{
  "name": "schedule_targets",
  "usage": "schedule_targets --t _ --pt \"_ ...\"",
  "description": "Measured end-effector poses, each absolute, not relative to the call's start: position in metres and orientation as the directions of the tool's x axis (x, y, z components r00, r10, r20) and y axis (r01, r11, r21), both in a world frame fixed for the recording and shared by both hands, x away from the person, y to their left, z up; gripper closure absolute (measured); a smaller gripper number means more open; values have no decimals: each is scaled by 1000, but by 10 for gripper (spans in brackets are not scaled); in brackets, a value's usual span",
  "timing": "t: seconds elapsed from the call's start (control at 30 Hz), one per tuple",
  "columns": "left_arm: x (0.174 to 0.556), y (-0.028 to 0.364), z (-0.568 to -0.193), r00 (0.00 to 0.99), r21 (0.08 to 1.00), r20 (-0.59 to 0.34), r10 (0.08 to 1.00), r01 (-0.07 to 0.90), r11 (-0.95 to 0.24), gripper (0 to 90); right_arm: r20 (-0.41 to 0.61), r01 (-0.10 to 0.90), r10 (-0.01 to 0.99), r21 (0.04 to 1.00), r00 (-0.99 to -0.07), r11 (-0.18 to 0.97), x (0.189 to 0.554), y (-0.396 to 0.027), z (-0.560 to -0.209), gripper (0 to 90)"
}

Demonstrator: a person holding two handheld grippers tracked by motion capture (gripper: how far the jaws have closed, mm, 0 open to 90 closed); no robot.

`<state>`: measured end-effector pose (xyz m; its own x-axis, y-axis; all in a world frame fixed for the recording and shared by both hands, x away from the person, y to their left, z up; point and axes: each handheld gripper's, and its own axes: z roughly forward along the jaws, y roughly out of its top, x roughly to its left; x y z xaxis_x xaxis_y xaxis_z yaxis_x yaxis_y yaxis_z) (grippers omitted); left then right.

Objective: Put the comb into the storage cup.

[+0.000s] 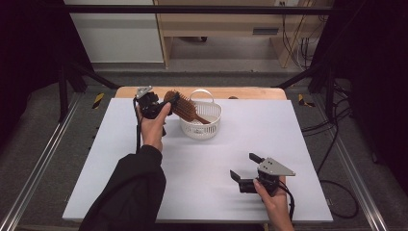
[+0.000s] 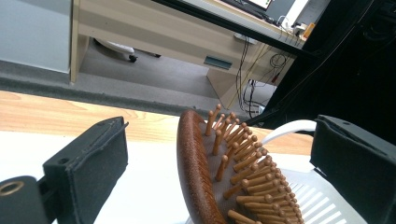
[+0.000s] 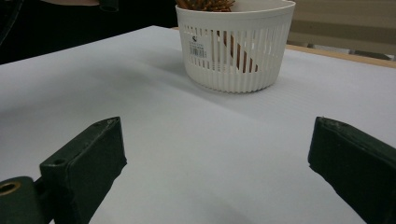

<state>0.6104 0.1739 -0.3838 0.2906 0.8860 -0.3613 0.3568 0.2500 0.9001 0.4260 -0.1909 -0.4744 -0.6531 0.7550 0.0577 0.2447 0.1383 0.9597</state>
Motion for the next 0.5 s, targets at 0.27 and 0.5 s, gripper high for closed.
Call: schedule_targets --t 0.27,0.5 --pt "604 177 -374 296 911 -342 892 340 236 42 58 246 757 959 -650 138 426 -191 -475 41" --pt "598 176 -361 313 924 -306 899 327 200 46 60 249 757 958 -651 139 427 -191 -475 41"
